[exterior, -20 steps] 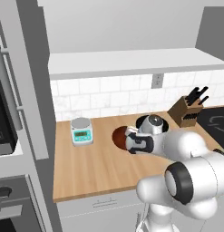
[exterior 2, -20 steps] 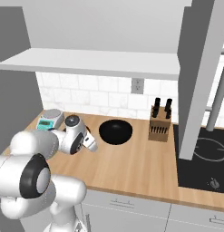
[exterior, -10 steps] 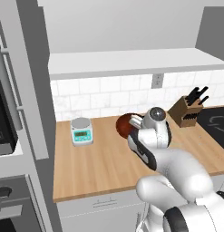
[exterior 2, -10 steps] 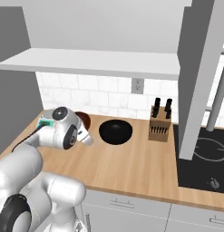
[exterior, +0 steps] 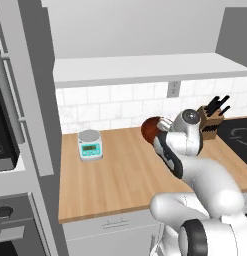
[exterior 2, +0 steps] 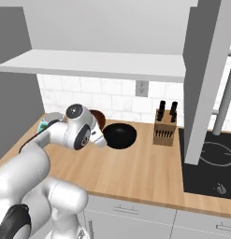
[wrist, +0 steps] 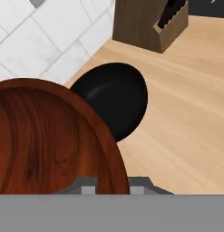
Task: Pick up the bowls on the counter and stack them on top of one another in the open cabinet. Place the smaller bowl on top of the larger bowl.
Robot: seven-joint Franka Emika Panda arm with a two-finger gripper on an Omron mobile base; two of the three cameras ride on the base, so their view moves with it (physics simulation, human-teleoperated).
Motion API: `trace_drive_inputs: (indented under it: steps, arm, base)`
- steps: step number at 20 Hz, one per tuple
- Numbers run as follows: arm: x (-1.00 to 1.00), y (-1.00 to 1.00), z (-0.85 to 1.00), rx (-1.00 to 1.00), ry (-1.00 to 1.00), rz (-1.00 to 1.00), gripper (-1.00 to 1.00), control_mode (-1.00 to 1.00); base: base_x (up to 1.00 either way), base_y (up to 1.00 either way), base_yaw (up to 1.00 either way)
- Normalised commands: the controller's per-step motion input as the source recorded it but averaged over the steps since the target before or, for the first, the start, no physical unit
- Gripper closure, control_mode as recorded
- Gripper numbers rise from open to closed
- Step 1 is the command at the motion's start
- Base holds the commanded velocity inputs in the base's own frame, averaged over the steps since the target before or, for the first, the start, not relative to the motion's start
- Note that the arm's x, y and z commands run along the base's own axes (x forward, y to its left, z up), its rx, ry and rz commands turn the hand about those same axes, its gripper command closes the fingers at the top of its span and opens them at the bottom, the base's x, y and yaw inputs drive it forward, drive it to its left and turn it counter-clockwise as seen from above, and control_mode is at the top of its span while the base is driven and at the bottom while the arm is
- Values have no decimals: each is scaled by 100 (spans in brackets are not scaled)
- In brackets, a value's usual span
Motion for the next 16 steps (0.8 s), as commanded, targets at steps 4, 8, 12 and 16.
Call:
trace_drive_inputs:
  steps: [4, 8, 12, 16]
  arm:
    - [6, -51, 0, 5, 3, -4, 100, -100]
    - [15, -47, 0, 3, 8, -4, 100, -100]
    - [14, -44, 0, 3, 2, -3, 100, -100]
    - [25, -19, -3, 0, 7, 0, 100, -100]
  base:
    - [0, 0, 0]
    - [0, 0, 0]
    - [0, 0, 0]
    - [0, 0, 0]
